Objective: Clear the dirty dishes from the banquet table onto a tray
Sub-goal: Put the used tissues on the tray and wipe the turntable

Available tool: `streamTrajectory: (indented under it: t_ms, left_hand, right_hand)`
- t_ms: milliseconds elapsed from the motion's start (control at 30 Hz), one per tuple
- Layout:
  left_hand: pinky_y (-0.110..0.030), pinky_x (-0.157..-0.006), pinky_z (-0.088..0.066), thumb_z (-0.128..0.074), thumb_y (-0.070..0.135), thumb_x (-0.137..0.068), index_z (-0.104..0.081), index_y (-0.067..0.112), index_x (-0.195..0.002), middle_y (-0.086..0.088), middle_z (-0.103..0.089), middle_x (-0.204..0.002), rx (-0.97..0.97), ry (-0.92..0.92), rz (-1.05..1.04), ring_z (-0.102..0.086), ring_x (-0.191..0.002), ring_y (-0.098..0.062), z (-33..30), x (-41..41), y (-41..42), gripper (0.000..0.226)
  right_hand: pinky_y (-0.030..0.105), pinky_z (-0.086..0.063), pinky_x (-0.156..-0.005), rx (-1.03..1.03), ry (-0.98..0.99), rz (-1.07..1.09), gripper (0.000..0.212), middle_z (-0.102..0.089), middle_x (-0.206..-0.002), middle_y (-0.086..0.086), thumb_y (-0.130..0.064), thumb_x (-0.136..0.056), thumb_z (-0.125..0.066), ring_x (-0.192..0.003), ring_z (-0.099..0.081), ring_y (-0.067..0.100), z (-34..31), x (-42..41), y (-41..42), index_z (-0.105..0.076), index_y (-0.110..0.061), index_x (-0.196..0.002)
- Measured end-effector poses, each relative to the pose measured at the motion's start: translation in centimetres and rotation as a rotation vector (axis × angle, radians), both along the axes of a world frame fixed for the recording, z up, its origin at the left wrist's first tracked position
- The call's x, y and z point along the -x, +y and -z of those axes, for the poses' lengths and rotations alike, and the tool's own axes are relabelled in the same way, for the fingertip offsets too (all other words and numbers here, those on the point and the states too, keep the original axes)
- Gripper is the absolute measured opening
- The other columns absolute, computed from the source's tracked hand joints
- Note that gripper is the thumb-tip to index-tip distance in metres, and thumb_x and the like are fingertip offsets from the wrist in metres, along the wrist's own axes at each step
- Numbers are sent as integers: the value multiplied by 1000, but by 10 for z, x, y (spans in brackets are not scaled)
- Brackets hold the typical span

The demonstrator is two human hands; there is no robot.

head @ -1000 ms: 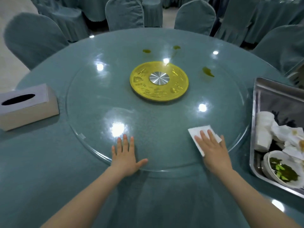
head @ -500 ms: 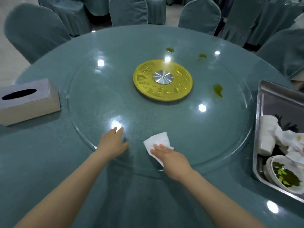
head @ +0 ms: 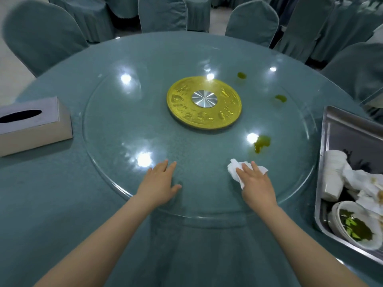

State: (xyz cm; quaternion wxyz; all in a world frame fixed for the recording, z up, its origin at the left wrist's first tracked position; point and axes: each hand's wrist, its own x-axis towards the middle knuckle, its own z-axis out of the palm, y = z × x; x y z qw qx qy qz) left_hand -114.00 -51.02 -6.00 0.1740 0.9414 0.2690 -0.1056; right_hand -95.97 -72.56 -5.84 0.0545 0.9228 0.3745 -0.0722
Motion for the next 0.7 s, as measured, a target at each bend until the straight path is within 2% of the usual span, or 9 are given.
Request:
streamTrajectory:
  t_ms: [67,133,233,300,400,533,600,633,700]
  left_hand:
    - [-42,-117,-9,-50,53,-90,-5,22,-152,-7,-2,-160,13,14,3,-7,-147,-25,3,-6,-1,83]
    - [-43,-118,-8,-52,61,-85,0,24,-152,-8,2,-160,40,41,8,-3,-147,-26,8,-10,-5,92]
    - [-51,-117,-4,-52,75,-74,12,28,-150,-11,13,-159,69,135,-5,9,-146,-35,17,-14,-14,110]
    - [-56,-114,-3,-50,82,-67,17,32,-149,-14,17,-158,60,156,-71,12,-144,-41,18,-16,-13,117]
    - [-59,-113,-7,-51,86,-61,16,33,-148,-17,11,-158,60,121,-167,7,-143,-43,18,-20,0,122]
    - [-60,-113,-5,-52,88,-58,19,31,-147,-21,19,-155,21,160,-188,12,-142,-45,23,-20,11,127]
    - [-60,-113,-4,-52,88,-57,19,30,-148,-24,20,-154,-16,183,-191,14,-141,-46,26,-20,20,129]
    - [-60,-113,-3,-53,88,-56,18,30,-148,-25,21,-154,-25,189,-196,15,-141,-46,27,-20,27,129]
    - [-60,-113,-2,-55,87,-55,17,31,-148,-24,22,-153,-29,202,-201,16,-141,-45,28,-17,45,130]
  right_hand:
    - [48,-21,-109,48,-44,39,55,-31,-151,-5,-3,-83,-46,-146,-10,24,2,-4,-4,-39,-22,-134]
    - [47,-19,-110,21,-64,75,57,-32,-151,-2,-4,-83,-48,-145,-14,25,4,-9,-10,-38,-18,-138]
    - [38,-34,-103,-271,38,195,67,-44,-145,9,12,-76,-48,-135,-37,28,6,-15,-18,-45,-10,-139]
    - [37,-42,-87,-430,72,253,59,-59,-126,14,18,-72,-47,-115,-54,33,6,-18,-21,-59,-5,-125]
    - [32,-37,-68,-504,67,294,42,-63,-99,17,20,-67,-49,-91,-57,37,6,-25,-21,-68,-2,-97]
    - [31,-33,-65,-559,72,246,30,-60,-87,19,20,-65,-52,-82,-56,39,7,-30,-15,-67,3,-84]
    - [35,-37,-77,-511,82,191,22,-60,-97,19,4,-77,-60,-92,-55,40,11,-31,-7,-67,1,-98]
    - [38,-37,-86,-441,105,169,27,-59,-105,17,-12,-85,-60,-99,-52,38,13,-28,-3,-65,-2,-110]
    - [38,-32,-96,-319,177,100,52,-53,-118,13,-44,-93,-38,-108,-44,33,18,-20,4,-55,-10,-128]
